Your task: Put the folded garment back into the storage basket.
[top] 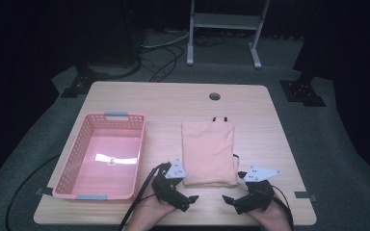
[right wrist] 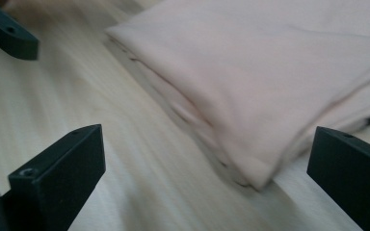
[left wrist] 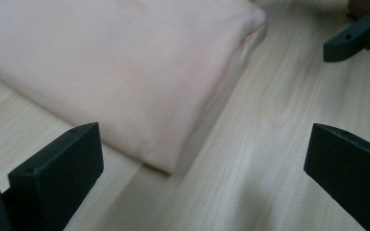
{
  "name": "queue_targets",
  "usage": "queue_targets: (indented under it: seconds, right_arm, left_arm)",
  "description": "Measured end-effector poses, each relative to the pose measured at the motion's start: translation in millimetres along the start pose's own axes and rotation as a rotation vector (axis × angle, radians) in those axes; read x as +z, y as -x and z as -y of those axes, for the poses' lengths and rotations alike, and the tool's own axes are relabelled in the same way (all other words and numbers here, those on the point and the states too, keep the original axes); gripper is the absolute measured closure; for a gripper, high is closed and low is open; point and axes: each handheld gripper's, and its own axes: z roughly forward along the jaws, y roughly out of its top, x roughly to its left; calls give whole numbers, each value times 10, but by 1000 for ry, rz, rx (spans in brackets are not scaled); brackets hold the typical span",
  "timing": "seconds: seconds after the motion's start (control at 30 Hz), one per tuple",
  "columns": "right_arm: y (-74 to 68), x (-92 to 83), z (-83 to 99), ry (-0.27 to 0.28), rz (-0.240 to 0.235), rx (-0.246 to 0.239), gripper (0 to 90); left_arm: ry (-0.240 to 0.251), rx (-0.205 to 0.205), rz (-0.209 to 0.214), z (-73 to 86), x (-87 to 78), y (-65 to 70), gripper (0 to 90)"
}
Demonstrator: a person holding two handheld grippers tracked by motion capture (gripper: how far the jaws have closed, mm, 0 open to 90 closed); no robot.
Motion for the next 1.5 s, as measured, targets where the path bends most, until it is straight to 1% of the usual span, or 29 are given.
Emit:
queue_targets:
  seconds: [0.07,0.13,0.2,0.23,0.27,0.3,0.37,0.43,0.47,0.5,0.6,0.9,0.97,1.03,1.17,1.23,1.27,1.33,1.43,1.5]
  right_arm:
    - [53,4,20,-7,16,16,0]
    - [89,15,35,-21,38,21,0]
    - [109,26,35,-31,53,24,0]
    - [108,31,29,-32,63,25,0]
    - [108,41,23,-40,84,14,0]
    - [110,58,17,-58,95,12,0]
    - [119,88,7,-81,89,12,0]
    - [121,100,0,-91,91,9,0]
    - [123,106,-1,-95,92,7,0]
    - [123,111,-2,-101,93,8,0]
    - [127,124,-7,-110,89,9,0]
    - [137,143,-20,-108,82,6,3]
    - [140,137,-21,-96,78,3,50]
    - [144,140,-24,-90,73,-4,58]
    - [155,150,-35,-86,75,0,80]
    - [159,143,-34,-69,77,1,144]
    - [158,141,-33,-63,79,4,154]
    - [160,136,-31,-55,82,6,205]
    - [164,128,-23,-42,87,10,256]
    - [157,119,-15,-31,85,9,309]
  left_arm:
    - [-5,0,-13,18,11,-30,0]
    - [-14,-5,-34,36,26,-52,0]
    - [-20,-4,-41,51,43,-72,0]
    - [-29,0,-51,56,52,-80,0]
    - [-36,8,-59,61,63,-82,0]
    - [-39,12,-60,66,72,-87,0]
    - [-51,12,-70,75,97,-91,0]
    - [-65,17,-82,85,121,-97,0]
    - [-64,24,-91,87,125,-94,0]
    - [-61,23,-93,87,129,-94,0]
    - [-64,28,-94,84,132,-96,0]
    - [-64,28,-93,84,133,-96,0]
    - [-64,28,-93,84,133,-96,0]
    - [-65,30,-91,84,133,-95,0]
    - [-67,33,-88,77,138,-98,0]
    - [-65,27,-93,74,145,-93,0]
    - [-64,24,-95,74,146,-89,0]
    - [-64,24,-95,74,146,-89,0]
    - [-63,24,-96,75,147,-88,0]
    - [-64,27,-94,75,147,-87,0]
